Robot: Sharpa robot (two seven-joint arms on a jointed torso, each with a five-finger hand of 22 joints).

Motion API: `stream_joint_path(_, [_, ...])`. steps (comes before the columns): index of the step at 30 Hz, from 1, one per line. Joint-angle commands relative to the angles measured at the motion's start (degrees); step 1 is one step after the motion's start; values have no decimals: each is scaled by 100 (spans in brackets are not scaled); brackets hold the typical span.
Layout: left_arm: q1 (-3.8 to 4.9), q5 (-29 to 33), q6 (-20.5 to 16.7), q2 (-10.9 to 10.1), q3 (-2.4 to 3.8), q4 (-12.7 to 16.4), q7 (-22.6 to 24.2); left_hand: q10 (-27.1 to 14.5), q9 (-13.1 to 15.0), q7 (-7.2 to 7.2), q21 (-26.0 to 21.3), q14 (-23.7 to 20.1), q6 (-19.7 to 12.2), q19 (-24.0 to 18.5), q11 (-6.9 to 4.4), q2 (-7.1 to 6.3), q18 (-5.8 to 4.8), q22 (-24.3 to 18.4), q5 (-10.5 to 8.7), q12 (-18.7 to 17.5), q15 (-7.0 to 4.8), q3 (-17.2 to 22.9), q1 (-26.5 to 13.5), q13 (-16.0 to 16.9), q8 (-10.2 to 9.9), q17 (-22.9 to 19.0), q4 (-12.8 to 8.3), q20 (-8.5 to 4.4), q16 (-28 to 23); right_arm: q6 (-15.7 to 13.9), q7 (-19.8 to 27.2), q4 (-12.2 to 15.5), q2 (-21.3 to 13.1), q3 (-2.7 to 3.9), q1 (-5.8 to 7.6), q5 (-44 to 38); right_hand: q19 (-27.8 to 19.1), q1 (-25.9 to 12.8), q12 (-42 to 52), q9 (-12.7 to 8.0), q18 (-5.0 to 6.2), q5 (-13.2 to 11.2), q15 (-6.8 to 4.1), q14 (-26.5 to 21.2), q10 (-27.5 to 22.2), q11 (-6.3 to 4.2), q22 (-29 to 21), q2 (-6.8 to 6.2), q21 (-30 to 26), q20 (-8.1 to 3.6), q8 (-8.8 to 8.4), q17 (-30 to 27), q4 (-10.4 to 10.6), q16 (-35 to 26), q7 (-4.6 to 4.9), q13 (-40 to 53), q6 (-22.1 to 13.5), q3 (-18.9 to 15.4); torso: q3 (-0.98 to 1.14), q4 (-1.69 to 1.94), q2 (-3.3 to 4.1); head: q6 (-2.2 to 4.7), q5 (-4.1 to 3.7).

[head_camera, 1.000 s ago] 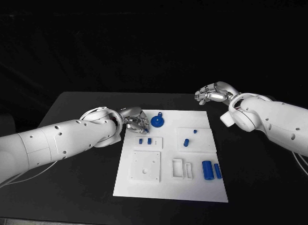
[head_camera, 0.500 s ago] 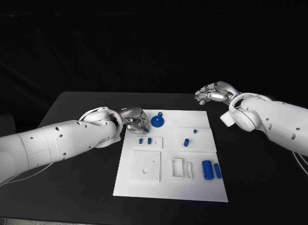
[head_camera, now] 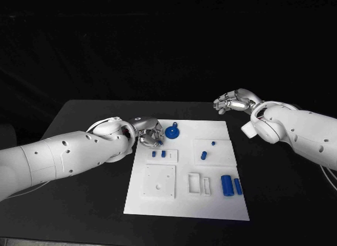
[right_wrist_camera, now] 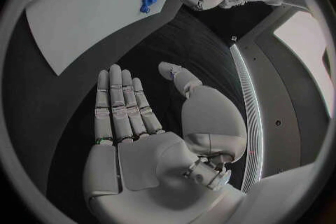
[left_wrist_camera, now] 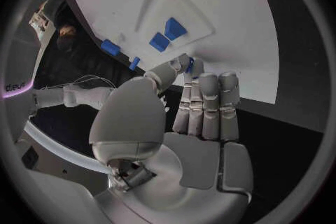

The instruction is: Assemble the parts on the task board

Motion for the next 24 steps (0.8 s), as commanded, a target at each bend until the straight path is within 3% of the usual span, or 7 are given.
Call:
stream_joint_path(1, [-68, -147, 178, 44, -51, 42, -17, 45, 10, 7, 37, 2, 36, -17, 13, 25, 186, 107, 18, -2, -43, 18, 5, 4, 31, -8, 1, -184, 35, 53, 45, 0, 0, 3, -1, 4, -27, 6, 32, -6, 35, 28, 32, 9, -33, 15, 10, 59, -27, 6, 35, -7, -2, -38, 190, -8, -51, 16, 3, -7, 3, 3, -2])
stream_joint_path(24, [-66, -143, 395, 46, -49, 148, -307, 63, -5, 9, -14, -9, 32, -59, 13, 17, 174, 83, 25, -42, -42, 55, 28, 13, 22, -22, 3, -175, 23, 48, -7, -19, -3, 3, -2, -43, -26, 2, 33, -9, 35, 27, 32, 9, -34, 15, 12, 52, -32, 7, 37, -6, -3, -41, 191, -13, -53, 13, 5, 1, 0, -34, -17])
